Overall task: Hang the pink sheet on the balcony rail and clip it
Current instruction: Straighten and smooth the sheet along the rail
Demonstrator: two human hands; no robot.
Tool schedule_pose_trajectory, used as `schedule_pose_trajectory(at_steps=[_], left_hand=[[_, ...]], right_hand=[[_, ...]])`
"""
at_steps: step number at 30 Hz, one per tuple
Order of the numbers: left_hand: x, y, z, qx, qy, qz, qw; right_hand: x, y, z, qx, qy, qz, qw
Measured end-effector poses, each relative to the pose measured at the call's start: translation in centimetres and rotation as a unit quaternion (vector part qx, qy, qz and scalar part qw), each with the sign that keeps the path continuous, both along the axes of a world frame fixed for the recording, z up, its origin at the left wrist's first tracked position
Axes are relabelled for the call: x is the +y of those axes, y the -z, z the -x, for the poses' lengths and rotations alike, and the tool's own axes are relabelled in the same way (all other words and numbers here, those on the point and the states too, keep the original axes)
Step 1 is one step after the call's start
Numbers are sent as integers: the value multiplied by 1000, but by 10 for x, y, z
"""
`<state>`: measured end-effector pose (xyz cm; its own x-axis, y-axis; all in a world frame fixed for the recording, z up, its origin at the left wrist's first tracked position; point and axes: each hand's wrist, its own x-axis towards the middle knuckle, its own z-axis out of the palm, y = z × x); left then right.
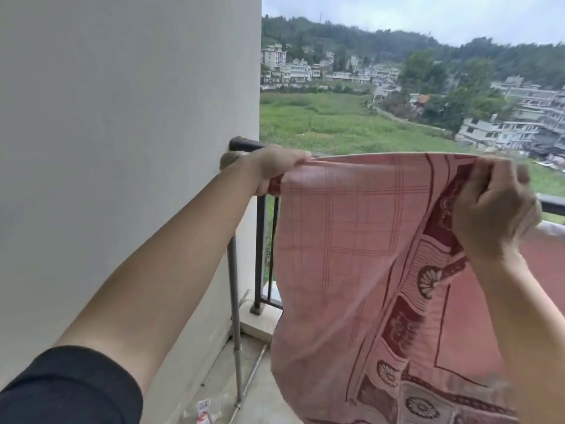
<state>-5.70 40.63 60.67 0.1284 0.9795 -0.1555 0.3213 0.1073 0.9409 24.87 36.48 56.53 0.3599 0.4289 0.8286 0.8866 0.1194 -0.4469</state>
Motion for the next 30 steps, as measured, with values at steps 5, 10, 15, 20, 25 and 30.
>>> schedule_pose_trajectory(at_steps=[5,10,15,20,25,30], left_hand=[[21,30,8,-10,-113,-84,990],[23,34,13,-155,-154,-117,969],[12,29,42,-62,5,89,994],[4,24,57,-93,22,20,995],[27,-10,77,-169,-282,-230,916],[52,-17,112,68,-358,-318,875]], right_hand=[[-19,33,-2,-149,-30,87,984],[-23,32,24,-350,-76,266,895],[-8,4,52,-278,-149,213,925],[19,-17,94,-249,-173,212,929],[40,-27,115,-265,-185,255,911],[46,-21,120,-267,-171,256,913]])
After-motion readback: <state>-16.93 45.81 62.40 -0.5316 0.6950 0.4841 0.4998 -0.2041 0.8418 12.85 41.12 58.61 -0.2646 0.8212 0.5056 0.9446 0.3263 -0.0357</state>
